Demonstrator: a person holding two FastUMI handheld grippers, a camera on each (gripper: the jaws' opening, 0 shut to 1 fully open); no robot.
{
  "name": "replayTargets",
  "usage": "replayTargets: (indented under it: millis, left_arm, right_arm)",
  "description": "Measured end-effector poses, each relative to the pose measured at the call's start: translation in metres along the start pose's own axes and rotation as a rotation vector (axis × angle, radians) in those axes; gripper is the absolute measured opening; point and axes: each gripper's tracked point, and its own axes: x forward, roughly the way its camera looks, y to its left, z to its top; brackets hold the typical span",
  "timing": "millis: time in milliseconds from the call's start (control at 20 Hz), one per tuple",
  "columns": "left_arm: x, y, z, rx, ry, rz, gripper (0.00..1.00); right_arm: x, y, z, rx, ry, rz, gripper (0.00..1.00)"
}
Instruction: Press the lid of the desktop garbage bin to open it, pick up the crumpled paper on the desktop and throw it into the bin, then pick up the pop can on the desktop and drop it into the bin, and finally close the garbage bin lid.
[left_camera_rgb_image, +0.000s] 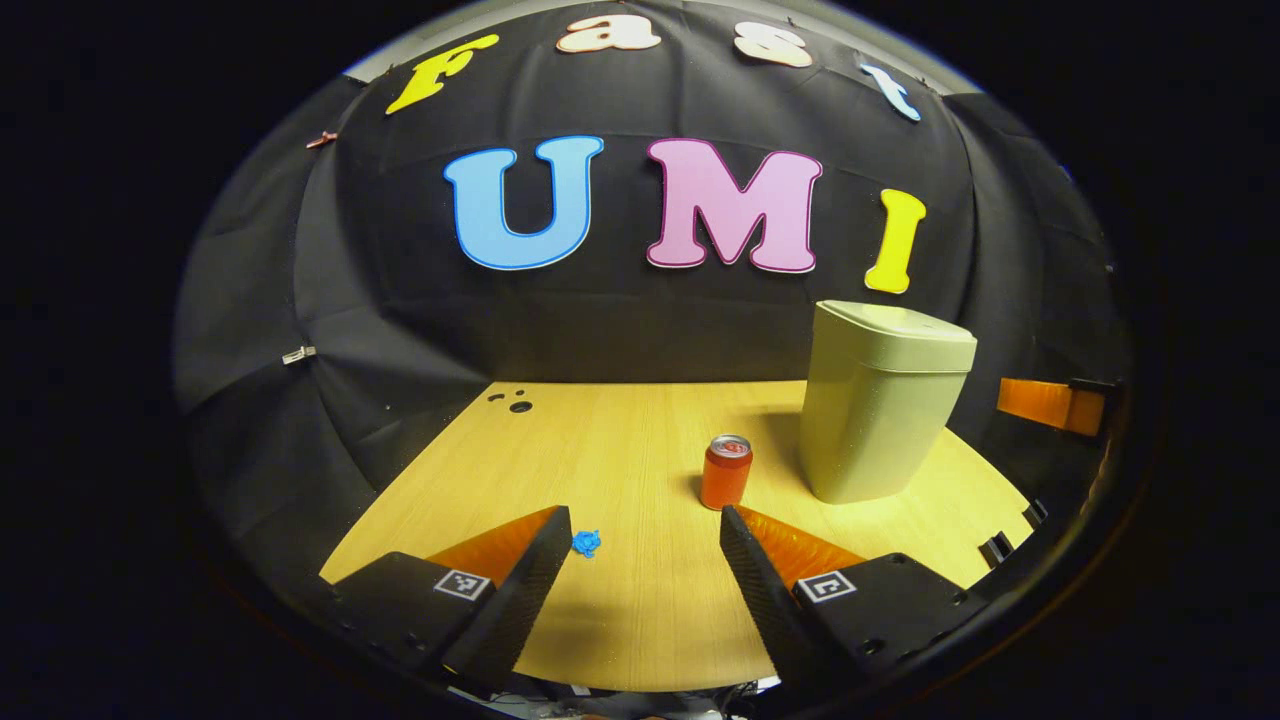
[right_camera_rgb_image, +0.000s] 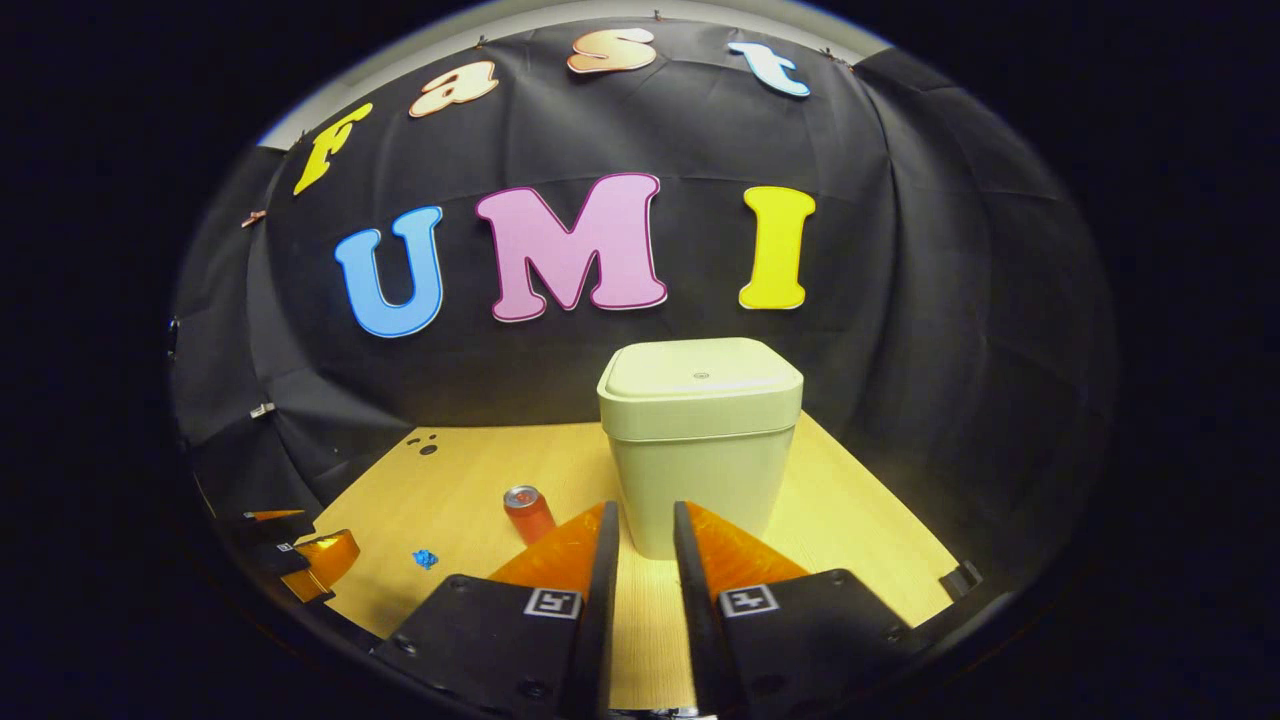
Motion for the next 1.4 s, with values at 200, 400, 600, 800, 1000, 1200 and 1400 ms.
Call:
replayTargets:
  millis: [200, 400, 600, 800, 1000, 1200, 1400]
  left_arm:
    - [0.002, -0.004, 0.002, 0.002, -0.005, -0.01, 0.96]
    - [0.005, 0.003, 0.001, -0.008, -0.003, 0.006, 0.96]
    - [0.008, 0.008, -0.002, -0.028, 0.008, 0.024, 0.95]
    - [0.012, 0.009, -0.004, -0.034, 0.015, 0.032, 0.96]
    - [0.019, 0.008, -0.004, -0.036, 0.023, 0.038, 0.96]
    - [0.024, 0.013, -0.001, -0.032, 0.025, 0.066, 0.96]
    - [0.027, 0.021, -0.007, -0.043, 0.044, 0.109, 0.96]
  right_arm:
    - [0.005, 0.01, -0.001, -0.013, -0.001, 0.05, 0.1]
    - [0.011, 0.028, 0.005, -0.026, 0.007, 0.145, 0.05]
    - [0.022, 0.02, 0.026, -0.018, -0.017, 0.143, 0.05]
    - [0.035, 0.006, 0.06, -0.023, -0.073, 0.104, 0.05]
    - [0.055, -0.009, 0.084, -0.023, -0.101, 0.083, 0.05]
    - [0.085, -0.023, 0.093, -0.019, -0.097, 0.055, 0.05]
    - [0.114, -0.035, 0.101, -0.025, -0.098, 0.037, 0.05]
